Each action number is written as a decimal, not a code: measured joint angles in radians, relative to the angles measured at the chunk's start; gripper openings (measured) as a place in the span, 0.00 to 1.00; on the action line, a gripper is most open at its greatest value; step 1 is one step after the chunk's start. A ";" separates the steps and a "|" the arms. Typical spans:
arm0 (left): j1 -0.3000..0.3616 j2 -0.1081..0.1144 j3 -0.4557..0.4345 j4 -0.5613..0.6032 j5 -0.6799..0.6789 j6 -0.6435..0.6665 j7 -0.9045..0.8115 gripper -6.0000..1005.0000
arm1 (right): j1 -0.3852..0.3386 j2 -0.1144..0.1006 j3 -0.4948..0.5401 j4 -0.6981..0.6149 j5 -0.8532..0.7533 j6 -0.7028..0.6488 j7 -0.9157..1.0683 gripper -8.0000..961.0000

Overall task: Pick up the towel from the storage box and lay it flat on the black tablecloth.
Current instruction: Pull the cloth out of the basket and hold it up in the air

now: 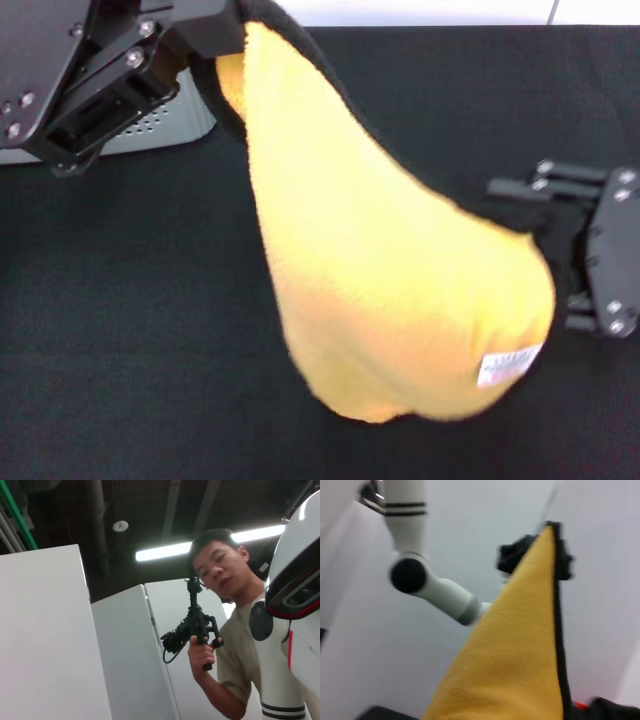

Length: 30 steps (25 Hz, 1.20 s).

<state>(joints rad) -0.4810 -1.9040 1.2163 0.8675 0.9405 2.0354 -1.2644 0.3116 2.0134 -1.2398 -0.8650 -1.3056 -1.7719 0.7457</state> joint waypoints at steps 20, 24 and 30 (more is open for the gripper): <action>0.020 -0.001 -0.013 -0.005 0.015 0.000 0.019 0.02 | -0.065 0.003 0.132 -0.049 -0.007 0.015 0.001 0.66; 0.030 -0.003 -0.014 -0.005 0.015 0.000 0.028 0.02 | -0.089 0.002 0.137 -0.087 -0.006 0.009 0.001 0.66; 0.037 -0.006 -0.020 -0.007 0.021 0.000 0.030 0.02 | -0.131 0.004 0.179 -0.121 0.053 -0.015 -0.025 0.66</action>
<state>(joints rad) -0.4442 -1.9103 1.1958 0.8605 0.9616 2.0356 -1.2343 0.1808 2.0174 -1.0609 -0.9863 -1.2525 -1.7871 0.7203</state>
